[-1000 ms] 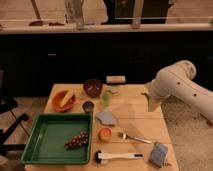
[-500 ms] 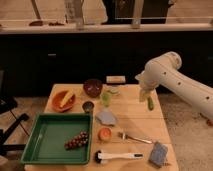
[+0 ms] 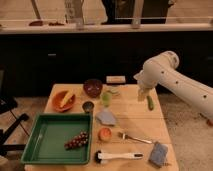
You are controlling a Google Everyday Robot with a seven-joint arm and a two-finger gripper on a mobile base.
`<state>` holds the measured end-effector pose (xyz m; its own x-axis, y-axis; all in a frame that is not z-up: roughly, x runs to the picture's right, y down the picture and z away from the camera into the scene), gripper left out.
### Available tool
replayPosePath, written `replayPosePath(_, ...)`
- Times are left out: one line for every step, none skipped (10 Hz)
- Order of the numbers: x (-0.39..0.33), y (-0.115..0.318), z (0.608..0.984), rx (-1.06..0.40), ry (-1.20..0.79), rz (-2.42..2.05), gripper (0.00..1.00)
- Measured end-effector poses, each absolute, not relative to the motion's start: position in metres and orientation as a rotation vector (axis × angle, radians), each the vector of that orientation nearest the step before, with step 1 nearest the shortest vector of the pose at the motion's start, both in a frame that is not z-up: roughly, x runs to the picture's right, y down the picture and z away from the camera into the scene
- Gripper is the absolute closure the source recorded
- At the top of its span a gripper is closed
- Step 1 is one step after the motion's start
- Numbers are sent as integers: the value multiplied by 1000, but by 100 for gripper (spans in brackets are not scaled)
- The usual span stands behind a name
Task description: Wipe purple bowl with eraser
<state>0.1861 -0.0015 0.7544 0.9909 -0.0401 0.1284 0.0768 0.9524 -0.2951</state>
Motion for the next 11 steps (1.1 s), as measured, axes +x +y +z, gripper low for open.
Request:
replayPosePath(187, -1, 754, -304, -121, -57, 20)
replayPosePath(186, -2, 755, -295, -128, -57, 20)
replayPosePath(183, -6, 756, -274, -151, -56, 20)
replayPosePath(182, -13, 762, -258, -177, -57, 20)
replayPosePath(171, -21, 769, -250, -210, -70, 20)
replayPosePath(159, -27, 774, -247, -245, -78, 20)
replayPosePath(156, -31, 781, -246, -271, -82, 20)
replayPosePath(150, -34, 786, -253, -296, -83, 20)
replayPosePath(144, -36, 792, -265, -319, -81, 20)
replayPosePath(139, -39, 800, -286, -354, -66, 20)
replayPosePath(137, -41, 806, -300, -367, -58, 20)
